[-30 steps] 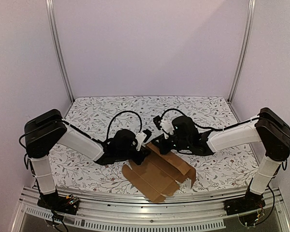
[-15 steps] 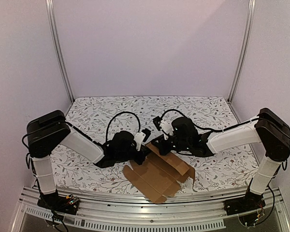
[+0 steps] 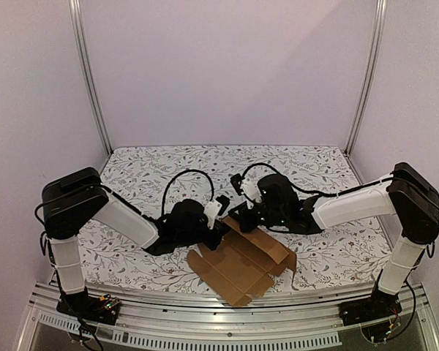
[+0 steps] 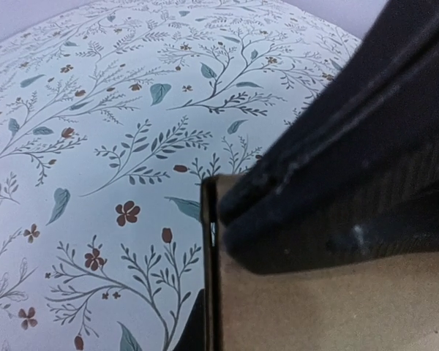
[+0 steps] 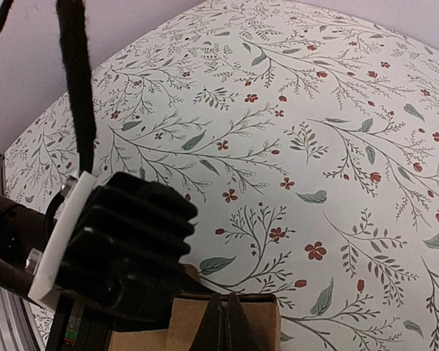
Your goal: Fold the paper box
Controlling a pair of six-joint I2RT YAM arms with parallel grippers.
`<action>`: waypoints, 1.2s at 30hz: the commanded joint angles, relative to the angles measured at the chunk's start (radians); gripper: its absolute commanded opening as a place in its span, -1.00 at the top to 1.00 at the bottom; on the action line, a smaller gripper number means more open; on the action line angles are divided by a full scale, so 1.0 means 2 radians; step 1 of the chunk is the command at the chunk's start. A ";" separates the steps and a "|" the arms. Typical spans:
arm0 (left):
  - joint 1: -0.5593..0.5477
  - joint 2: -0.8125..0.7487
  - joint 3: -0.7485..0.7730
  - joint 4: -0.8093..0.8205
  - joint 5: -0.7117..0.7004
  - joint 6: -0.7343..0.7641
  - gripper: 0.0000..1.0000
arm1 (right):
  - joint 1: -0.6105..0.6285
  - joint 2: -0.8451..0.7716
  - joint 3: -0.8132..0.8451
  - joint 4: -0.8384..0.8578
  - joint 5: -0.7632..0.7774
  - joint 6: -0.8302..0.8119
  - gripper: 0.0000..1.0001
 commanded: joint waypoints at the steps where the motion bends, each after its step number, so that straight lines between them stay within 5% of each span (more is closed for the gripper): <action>1: -0.015 0.013 0.006 -0.001 -0.003 0.007 1.00 | 0.005 -0.003 0.021 -0.022 0.004 0.003 1.00; 18: -0.017 0.004 0.007 -0.016 -0.040 0.006 1.00 | 0.024 0.043 -0.020 -0.022 0.051 0.009 1.00; 36: -0.022 -0.058 0.012 -0.126 -0.188 -0.028 1.00 | 0.023 -0.110 0.016 -0.135 0.092 -0.041 0.97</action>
